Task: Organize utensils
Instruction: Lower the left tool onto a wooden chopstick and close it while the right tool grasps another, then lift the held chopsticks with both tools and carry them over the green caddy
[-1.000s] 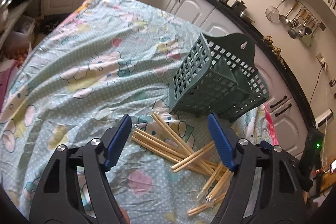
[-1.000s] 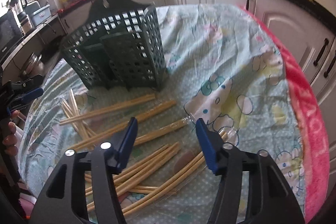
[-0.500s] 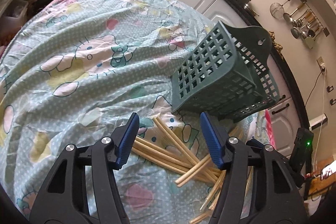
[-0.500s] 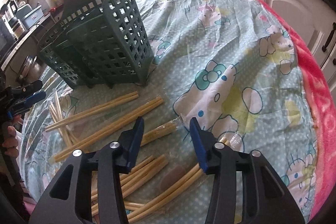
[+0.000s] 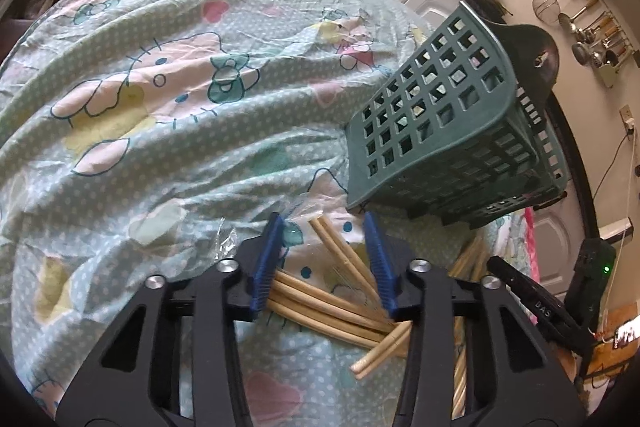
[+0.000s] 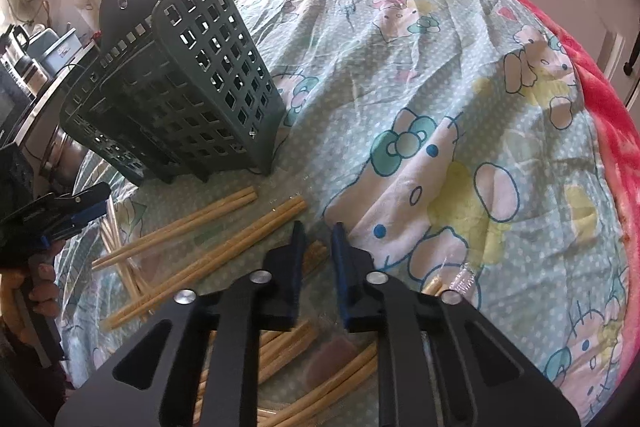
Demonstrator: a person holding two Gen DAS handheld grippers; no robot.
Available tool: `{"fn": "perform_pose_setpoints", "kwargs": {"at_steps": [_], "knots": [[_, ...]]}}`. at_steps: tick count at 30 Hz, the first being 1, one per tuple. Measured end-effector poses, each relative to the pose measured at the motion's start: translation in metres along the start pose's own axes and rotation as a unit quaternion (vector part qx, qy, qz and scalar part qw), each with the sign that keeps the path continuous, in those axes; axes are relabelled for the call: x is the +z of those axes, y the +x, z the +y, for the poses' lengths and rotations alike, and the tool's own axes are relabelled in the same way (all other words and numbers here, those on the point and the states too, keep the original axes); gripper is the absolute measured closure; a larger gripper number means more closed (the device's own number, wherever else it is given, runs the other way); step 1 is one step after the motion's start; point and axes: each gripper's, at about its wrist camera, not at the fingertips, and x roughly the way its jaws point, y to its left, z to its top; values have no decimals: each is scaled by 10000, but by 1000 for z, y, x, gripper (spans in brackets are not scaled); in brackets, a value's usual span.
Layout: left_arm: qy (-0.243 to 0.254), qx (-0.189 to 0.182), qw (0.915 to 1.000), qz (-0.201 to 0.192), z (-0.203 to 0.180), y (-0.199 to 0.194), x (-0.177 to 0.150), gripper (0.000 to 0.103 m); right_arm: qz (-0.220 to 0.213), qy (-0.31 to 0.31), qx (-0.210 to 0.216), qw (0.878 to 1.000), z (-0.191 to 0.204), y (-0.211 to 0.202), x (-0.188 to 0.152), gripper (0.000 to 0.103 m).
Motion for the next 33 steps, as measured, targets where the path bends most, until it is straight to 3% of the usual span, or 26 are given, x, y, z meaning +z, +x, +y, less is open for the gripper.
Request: {"fn": "perform_pose_setpoints", "kwargs": {"at_steps": [11, 24, 33], "knots": [[17, -35, 10000, -69, 2, 1, 6, 94, -169, -93, 201, 9996, 10, -14, 7, 96], [323, -92, 9952, -922, -5, -61, 14, 98, -729, -688, 619, 9930, 59, -67, 14, 97], [717, -399, 9881, -1302, -36, -102, 12, 100, -1066, -1263, 901, 9821, 105, -105, 16, 97]]}}
